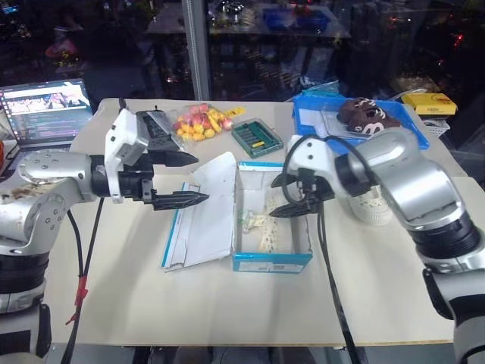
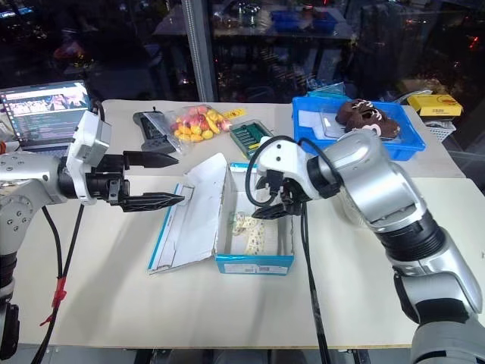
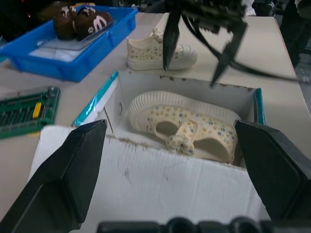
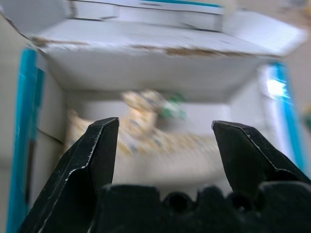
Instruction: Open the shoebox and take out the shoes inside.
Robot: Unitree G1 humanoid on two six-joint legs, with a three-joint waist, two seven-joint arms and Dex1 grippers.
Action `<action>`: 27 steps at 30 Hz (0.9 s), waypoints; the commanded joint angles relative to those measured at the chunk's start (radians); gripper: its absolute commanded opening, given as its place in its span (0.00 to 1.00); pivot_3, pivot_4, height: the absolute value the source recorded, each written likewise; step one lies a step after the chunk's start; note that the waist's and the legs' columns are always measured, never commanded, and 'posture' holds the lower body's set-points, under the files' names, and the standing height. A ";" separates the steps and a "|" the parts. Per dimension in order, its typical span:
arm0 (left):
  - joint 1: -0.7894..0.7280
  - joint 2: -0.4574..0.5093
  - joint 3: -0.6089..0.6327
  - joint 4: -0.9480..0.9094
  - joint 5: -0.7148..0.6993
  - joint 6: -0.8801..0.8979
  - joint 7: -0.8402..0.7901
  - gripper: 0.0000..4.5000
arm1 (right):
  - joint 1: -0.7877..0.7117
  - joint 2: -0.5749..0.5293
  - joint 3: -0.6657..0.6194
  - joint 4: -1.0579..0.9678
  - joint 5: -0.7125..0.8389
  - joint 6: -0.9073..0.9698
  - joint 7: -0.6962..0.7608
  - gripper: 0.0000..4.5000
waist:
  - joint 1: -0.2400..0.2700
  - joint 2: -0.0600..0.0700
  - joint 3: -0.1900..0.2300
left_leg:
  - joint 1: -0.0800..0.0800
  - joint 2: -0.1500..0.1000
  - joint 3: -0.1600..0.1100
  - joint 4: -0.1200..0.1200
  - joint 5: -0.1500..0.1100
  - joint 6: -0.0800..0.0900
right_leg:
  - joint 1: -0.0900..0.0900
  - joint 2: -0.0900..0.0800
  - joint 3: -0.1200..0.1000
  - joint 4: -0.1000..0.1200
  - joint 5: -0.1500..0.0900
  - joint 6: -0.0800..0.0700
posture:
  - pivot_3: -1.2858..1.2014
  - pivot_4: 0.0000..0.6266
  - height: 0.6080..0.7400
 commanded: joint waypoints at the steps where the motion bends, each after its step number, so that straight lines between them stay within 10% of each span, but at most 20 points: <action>1: -0.005 0.002 0.026 -0.020 0.001 -0.028 -0.003 1.00 | 0.002 0.046 0.045 0.006 0.009 0.015 -0.030 0.81 | 0.002 0.000 0.000 | 0.000 0.000 0.000 0.000 0.000 0.000 | 0.000 0.000 0.000 0.000 0.000 0.000 | 0.52 0.24 1.00; 13: 0.057 0.020 0.077 -0.085 -0.030 -0.006 0.033 1.00 | -0.005 0.185 0.192 0.373 -0.139 -0.154 -0.116 0.81 | -0.001 -0.004 -0.002 | 0.001 0.000 0.000 0.000 0.000 0.000 | 0.001 0.001 0.000 0.000 0.000 0.000 | 0.52 0.24 1.00; 24: 0.046 0.017 0.072 -0.081 -0.028 0.001 0.040 1.00 | -0.014 0.193 0.095 0.283 -0.053 -0.028 -0.086 0.08 | 0.000 -0.005 -0.003 | 0.004 0.001 0.000 0.000 0.000 0.000 | 0.003 0.001 0.000 0.000 0.001 -0.001 | 0.52 0.24 1.00; 27: 0.032 0.010 0.059 -0.072 -0.023 -0.003 0.037 1.00 | -0.008 0.171 0.031 0.181 0.024 0.002 -0.053 0.02 | 0.001 -0.005 -0.003 | 0.002 0.001 0.000 0.000 0.000 0.000 | 0.001 0.001 0.000 0.000 0.001 -0.001 | 0.52 0.24 1.00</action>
